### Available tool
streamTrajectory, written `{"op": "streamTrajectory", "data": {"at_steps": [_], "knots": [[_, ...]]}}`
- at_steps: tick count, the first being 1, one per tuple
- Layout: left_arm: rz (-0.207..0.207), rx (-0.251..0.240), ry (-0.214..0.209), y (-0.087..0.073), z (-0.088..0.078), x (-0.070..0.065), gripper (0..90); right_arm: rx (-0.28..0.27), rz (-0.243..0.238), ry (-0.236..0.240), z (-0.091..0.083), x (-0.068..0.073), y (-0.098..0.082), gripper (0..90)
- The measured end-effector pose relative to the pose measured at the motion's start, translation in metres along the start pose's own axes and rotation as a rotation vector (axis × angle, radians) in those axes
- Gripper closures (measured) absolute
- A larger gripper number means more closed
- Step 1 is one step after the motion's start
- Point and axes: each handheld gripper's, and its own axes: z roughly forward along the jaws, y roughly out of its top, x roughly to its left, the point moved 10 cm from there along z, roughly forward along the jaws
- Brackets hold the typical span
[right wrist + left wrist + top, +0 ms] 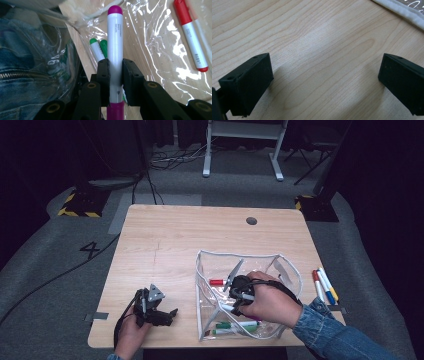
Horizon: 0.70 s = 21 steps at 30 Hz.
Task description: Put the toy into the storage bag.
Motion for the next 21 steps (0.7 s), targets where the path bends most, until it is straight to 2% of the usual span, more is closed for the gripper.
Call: {"op": "streamTrajectory", "data": {"at_steps": [4, 8, 11, 12, 14, 16, 19, 21], "knots": [[0.0, 0.0, 0.0, 0.0, 0.0, 0.0, 0.0, 0.047, -0.012, 0.019, 0.011, 0.0, -0.004, 76.9], [-0.001, -0.001, 0.0, 0.0, 0.0, 0.0, 0.0, 0.07, -0.02, 0.03, 0.018, 0.0, -0.006, 76.9], [-0.002, 0.0, 0.002, 0.0, 0.0, 0.0, 0.0, 0.094, -0.052, 0.046, 0.026, -0.001, -0.009, 76.8], [-0.002, -0.002, 0.001, 0.0, 0.0, 0.0, 0.0, 0.101, -0.048, 0.055, 0.028, 0.0, -0.009, 76.8], [-0.001, 0.0, 0.002, 0.0, 0.0, 0.0, 0.0, 0.122, -0.064, 0.049, 0.031, 0.0, -0.011, 76.8], [-0.002, -0.001, 0.0, 0.0, 0.0, 0.0, 0.0, 0.121, -0.069, 0.051, 0.032, 0.0, -0.011, 76.8], [-0.001, 0.0, 0.002, 0.0, 0.0, 0.0, 0.0, 0.15, -0.083, 0.074, 0.035, 0.003, -0.014, 76.7], [-0.001, 0.0, 0.002, 0.0, 0.0, 0.0, 0.0, 0.148, -0.105, 0.081, 0.038, 0.003, -0.014, 74.5]]}}
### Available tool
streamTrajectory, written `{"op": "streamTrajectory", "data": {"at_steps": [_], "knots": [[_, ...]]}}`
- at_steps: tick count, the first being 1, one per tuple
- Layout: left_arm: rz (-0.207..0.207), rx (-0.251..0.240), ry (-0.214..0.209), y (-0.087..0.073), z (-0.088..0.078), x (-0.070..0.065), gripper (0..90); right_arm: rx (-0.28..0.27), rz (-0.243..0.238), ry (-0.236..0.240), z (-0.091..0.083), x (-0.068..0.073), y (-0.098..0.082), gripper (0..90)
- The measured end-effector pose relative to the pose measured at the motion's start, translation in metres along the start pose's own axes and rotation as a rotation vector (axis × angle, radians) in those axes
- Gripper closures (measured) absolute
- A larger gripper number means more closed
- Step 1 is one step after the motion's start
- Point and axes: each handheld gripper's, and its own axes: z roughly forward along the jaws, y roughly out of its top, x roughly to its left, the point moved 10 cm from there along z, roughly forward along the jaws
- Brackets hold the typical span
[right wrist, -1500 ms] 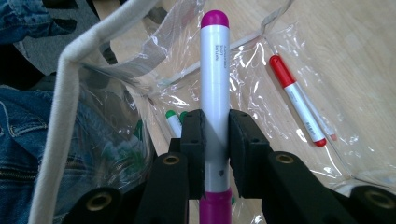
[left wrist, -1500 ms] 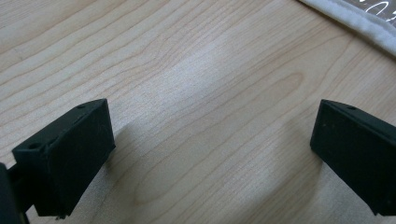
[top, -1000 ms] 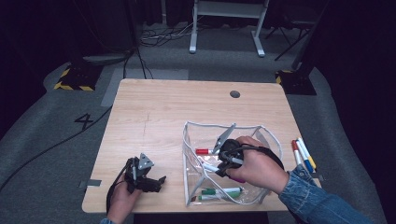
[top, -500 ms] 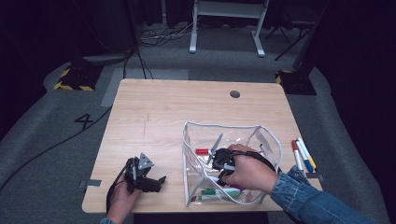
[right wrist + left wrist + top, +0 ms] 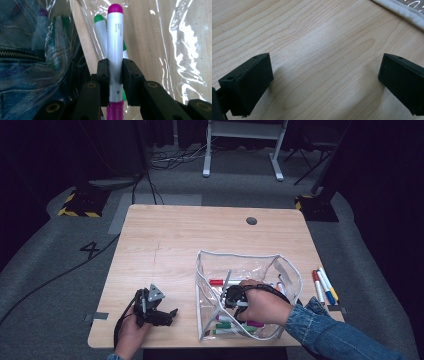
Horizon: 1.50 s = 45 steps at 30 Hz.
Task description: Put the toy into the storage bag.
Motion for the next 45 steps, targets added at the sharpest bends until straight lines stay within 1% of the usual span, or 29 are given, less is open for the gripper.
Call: {"op": "streamTrajectory", "data": {"at_steps": [1, 2, 3, 4, 5, 6, 7, 8, 9, 10, 12, 15, 18, 20, 24, 28, 35, 38, 40, 45], "knots": [[0.0, 0.0, 0.0, 0.0, 0.0, 0.0, 0.0, 0.0, 0.0, 0.0, 0.0, 0.0, 0.0, 74.5], [0.0, 0.0, 0.0, 0.0, 0.0, 0.0, 0.0, -0.015, 0.011, 0.008, 0.0, 0.0, 0.001, 65.6], [0.0, -0.001, -0.001, 0.0, 0.0, 0.0, 0.0, -0.03, 0.02, 0.015, 0.0, 0.001, 0.002, 63.0], [0.0, -0.001, -0.001, 0.0, 0.0, 0.0, 0.0, -0.048, 0.02, 0.011, -0.002, 0.0, 0.004, 59.4], [0.0, -0.001, -0.001, 0.0, 0.0, 0.0, 0.0, -0.048, 0.02, 0.011, -0.002, 0.0, 0.004, 59.4], [0.001, 0.001, 0.0, 0.0, 0.0, 0.0, 0.0, -0.076, 0.029, -0.015, -0.006, -0.003, 0.006, 55.4], [0.001, 0.001, 0.0, 0.0, 0.0, 0.0, 0.0, -0.076, 0.029, -0.015, -0.006, -0.003, 0.006, 55.4], [0.0, 0.0, 0.0, 0.0, 0.0, 0.0, 0.0, -0.115, 0.041, -0.017, -0.012, -0.005, 0.009, 53.9], [0.0, 0.0, 0.0, 0.0, 0.0, 0.0, 0.0, -0.13, 0.048, -0.025, -0.015, -0.006, 0.01, 53.2], [0.001, 0.001, 0.0, 0.0, 0.0, 0.0, 0.0, -0.141, 0.067, -0.031, -0.019, -0.005, 0.01, 52.2], [0.0, -0.001, -0.001, 0.0, 0.0, 0.0, 0.0, -0.18, 0.075, -0.042, -0.027, -0.007, 0.012, 51.4], [0.001, -0.001, -0.001, 0.0, 0.0, 0.0, 0.0, -0.224, 0.085, -0.067, -0.04, -0.009, 0.012, 50.9], [0.001, 0.001, 0.0, 0.0, 0.0, 0.0, 0.0, -0.283, 0.112, -0.077, -0.054, -0.01, 0.014, 49.4], [0.001, 0.001, 0.0, 0.0, 0.0, 0.0, 0.0, -0.328, 0.119, -0.101, -0.065, -0.013, 0.015, 49.2], [0.001, 0.001, 0.0, 0.0, 0.0, 0.0, 0.0, -0.404, 0.136, -0.133, -0.088, -0.018, 0.016, 49.2], [0.001, 0.001, 0.0, 0.0, 0.0, 0.0, 0.0, -0.464, 0.159, -0.168, -0.109, -0.023, 0.012, 49.5], [0.001, 0.001, 0.0, 0.0, 0.0, 0.0, 0.0, -0.547, 0.207, -0.22, -0.139, -0.036, -0.001, 50.0], [0.001, 0.001, 0.0, 0.0, 0.0, 0.0, 0.0, -0.582, 0.238, -0.24, -0.15, -0.044, -0.009, 50.1], [0.001, 0.001, 0.0, 0.0, 0.0, 0.0, 0.0, -0.602, 0.267, -0.253, -0.157, -0.05, -0.016, 50.3], [0.001, 0.001, 0.0, 0.0, 0.0, 0.0, 0.0, -0.634, 0.34, -0.3, -0.172, -0.067, -0.04, 50.4]]}}
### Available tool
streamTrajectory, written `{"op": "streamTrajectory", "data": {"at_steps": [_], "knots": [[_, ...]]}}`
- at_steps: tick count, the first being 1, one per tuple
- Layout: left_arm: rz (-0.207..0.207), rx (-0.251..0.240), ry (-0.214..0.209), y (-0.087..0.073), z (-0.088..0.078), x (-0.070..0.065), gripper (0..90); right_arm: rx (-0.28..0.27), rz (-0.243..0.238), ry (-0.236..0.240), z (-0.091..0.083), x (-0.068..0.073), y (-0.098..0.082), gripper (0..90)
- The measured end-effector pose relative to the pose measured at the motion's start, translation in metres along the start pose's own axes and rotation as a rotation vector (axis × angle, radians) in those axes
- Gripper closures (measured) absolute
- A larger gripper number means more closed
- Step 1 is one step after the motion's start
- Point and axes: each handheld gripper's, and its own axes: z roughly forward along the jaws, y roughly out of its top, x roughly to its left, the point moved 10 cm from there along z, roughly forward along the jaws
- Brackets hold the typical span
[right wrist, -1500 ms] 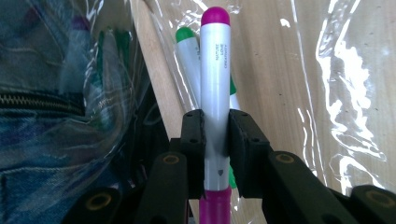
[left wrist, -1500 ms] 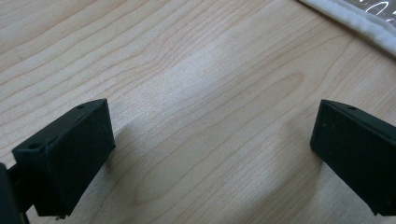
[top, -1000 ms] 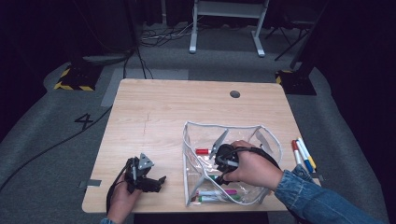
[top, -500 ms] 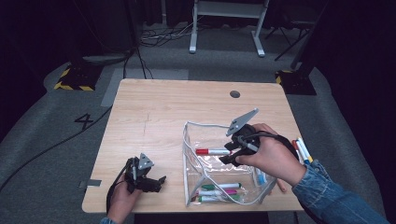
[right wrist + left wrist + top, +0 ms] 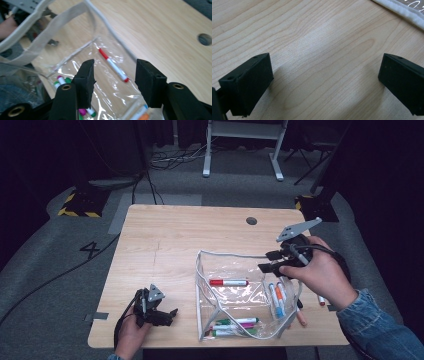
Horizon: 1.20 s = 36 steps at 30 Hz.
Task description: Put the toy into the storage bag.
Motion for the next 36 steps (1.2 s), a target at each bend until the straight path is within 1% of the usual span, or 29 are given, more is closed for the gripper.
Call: {"op": "streamTrajectory", "data": {"at_steps": [2, 3, 4, 5, 9, 10, 11, 12, 13, 15, 18, 20, 21, 22, 23, 24, 25, 26, 28, 29, 30, 31, 33, 36], "knots": [[0.003, 0.002, -0.003, -0.001, 0.0, 0.0, 0.0, -0.011, 0.028, -0.017, -0.006, -0.011, -0.004, 50.5], [0.003, 0.002, -0.003, -0.001, 0.0, 0.0, 0.0, -0.011, 0.028, -0.017, -0.006, -0.011, -0.004, 50.5], [-0.006, 0.001, -0.007, -0.001, 0.0, -0.001, 0.0, -0.014, 0.045, -0.028, -0.009, -0.016, -0.007, 50.6], [-0.005, 0.001, -0.007, -0.001, 0.0, -0.001, 0.0, -0.026, 0.07, -0.045, -0.015, -0.027, -0.012, 50.6], [-0.012, 0.001, -0.009, -0.001, 0.001, -0.002, 0.0, -0.034, 0.117, -0.082, -0.023, -0.047, -0.024, 50.6], [-0.012, 0.001, -0.009, -0.001, 0.001, -0.002, 0.0, -0.034, 0.117, -0.082, -0.023, -0.047, -0.024, 50.6], [-0.012, 0.001, -0.009, -0.001, 0.001, -0.002, 0.0, -0.04, 0.145, -0.094, -0.026, -0.056, -0.031, 50.8], [-0.012, 0.001, -0.009, -0.001, 0.001, -0.002, 0.0, -0.04, 0.145, -0.094, -0.026, -0.056, -0.031, 50.8], [-0.012, 0.001, -0.009, -0.001, 0.001, -0.002, 0.0, -0.039, 0.175, -0.111, -0.029, -0.065, -0.039, 51.2], [-0.012, 0.001, -0.009, -0.001, 0.001, -0.002, 0.0, -0.041, 0.204, -0.134, -0.032, -0.076, -0.047, 51.4], [-0.012, 0.001, -0.009, -0.001, 0.001, -0.002, 0.0, -0.031, 0.244, -0.155, -0.032, -0.089, -0.061, 51.7], [-0.012, 0.001, -0.009, -0.001, 0.001, -0.002, 0.0, -0.019, 0.278, -0.168, -0.029, -0.099, -0.075, 51.7], [-0.012, 0.001, -0.009, -0.001, 0.001, -0.002, 0.0, -0.011, 0.288, -0.174, -0.027, -0.103, -0.082, 51.7], [-0.012, 0.001, -0.009, -0.001, 0.001, -0.002, 0.0, -0.011, 0.288, -0.174, -0.027, -0.103, -0.082, 51.7], [-0.012, 0.001, -0.009, -0.001, 0.001, -0.002, 0.0, -0.002, 0.315, -0.179, -0.022, -0.11, -0.094, 51.7], [-0.012, 0.001, -0.009, -0.001, 0.001, -0.002, 0.0, -0.002, 0.315, -0.179, -0.022, -0.11, -0.094, 51.7], [-0.012, 0.001, -0.009, -0.001, 0.001, -0.002, 0.0, 0.008, 0.325, -0.184, -0.019, -0.113, -0.1, 51.7], [-0.012, 0.001, -0.009, -0.001, 0.001, -0.002, 0.0, 0.036, 0.344, -0.195, -0.013, -0.118, -0.114, 51.6], [-0.012, 0.001, -0.009, -0.001, 0.001, -0.002, 0.0, 0.057, 0.355, -0.199, -0.007, -0.121, -0.127, 51.6], [-0.012, 0.0, -0.009, -0.001, 0.001, -0.002, 0.0, 0.062, 0.353, -0.198, -0.004, -0.122, -0.132, 51.6], [-0.012, 0.0, -0.009, -0.001, 0.001, -0.002, 0.0, 0.073, 0.363, -0.2, -0.001, -0.122, -0.138, 51.6], [-0.012, 0.0, -0.009, -0.001, 0.001, -0.002, 0.0, 0.079, 0.363, -0.199, 0.002, -0.122, -0.143, 51.6], [-0.012, 0.0, -0.009, -0.001, 0.001, -0.002, 0.0, 0.095, 0.366, -0.19, 0.009, -0.121, -0.152, 51.5], [-0.011, 0.001, -0.009, -0.001, 0.001, -0.002, 0.0, 0.115, 0.383, -0.173, 0.021, -0.118, -0.164, 51.5]]}}
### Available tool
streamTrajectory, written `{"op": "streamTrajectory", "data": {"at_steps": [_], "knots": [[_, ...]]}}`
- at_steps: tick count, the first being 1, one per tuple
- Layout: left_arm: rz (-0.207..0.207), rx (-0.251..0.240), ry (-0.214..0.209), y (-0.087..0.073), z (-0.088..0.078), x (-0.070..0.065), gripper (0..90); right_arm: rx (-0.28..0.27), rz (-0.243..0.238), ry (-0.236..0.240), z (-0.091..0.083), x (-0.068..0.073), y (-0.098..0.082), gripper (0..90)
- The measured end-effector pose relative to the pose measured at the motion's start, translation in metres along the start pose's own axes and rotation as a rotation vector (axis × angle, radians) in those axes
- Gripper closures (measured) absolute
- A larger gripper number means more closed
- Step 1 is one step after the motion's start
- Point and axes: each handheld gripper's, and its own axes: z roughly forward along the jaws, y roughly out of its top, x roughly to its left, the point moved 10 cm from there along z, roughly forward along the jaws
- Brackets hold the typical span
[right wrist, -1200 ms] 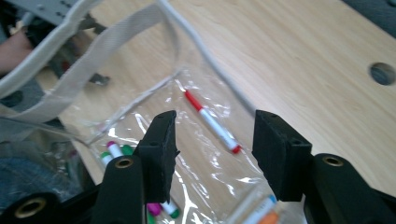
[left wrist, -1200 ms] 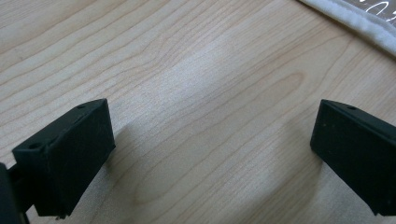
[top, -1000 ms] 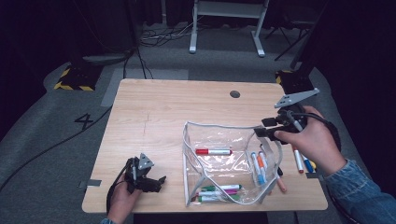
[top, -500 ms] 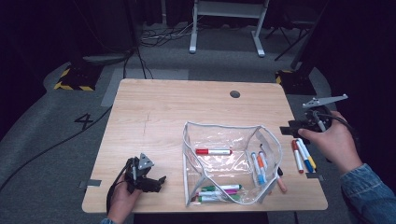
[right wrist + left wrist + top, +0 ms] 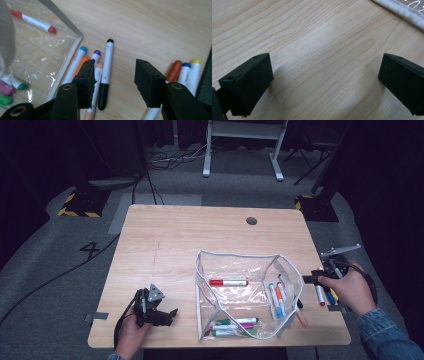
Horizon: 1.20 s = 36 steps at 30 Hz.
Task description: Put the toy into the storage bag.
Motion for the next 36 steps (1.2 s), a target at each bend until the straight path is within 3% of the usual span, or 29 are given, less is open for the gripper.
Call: {"op": "streamTrajectory", "data": {"at_steps": [5, 13, 19, 22, 26, 29, 32, 33, 36], "knots": [[0.0, 0.0, 0.0, 0.0, 0.0, 0.0, 0.0, 0.043, 0.013, 0.019, 0.026, 0.002, -0.019, 51.8], [0.0, -0.001, 0.0, 0.0, 0.0, 0.0, 0.0, 0.077, 0.022, 0.044, 0.061, 0.006, -0.032, 52.9], [0.0, 0.0, 0.0, 0.0, 0.0, 0.0, 0.0, 0.099, 0.01, 0.021, 0.079, 0.003, -0.036, 59.7], [0.0, 0.0, 0.0, 0.0, 0.0, 0.0, 0.0, 0.103, 0.002, 0.009, 0.084, -0.001, -0.036, 62.7], [0.0, 0.0, 0.0, 0.0, 0.0, 0.0, 0.0, 0.121, 0.011, -0.034, 0.089, -0.008, -0.038, 76.7], [0.0, 0.0, 0.0, 0.0, 0.0, 0.0, 0.0, 0.119, 0.039, -0.049, 0.089, -0.01, -0.037, 77.1], [0.0, 0.0, 0.0, 0.0, 0.0, 0.0, 0.0, 0.107, 0.037, -0.055, 0.089, -0.011, -0.037, 77.2], [0.0, 0.0, 0.0, 0.0, 0.0, 0.0, 0.0, 0.113, 0.056, -0.052, 0.088, -0.01, -0.037, 77.2], [-0.001, 0.0, 0.0, 0.0, 0.0, 0.0, 0.0, 0.093, 0.05, -0.041, 0.08, -0.009, -0.032, 77.2]]}}
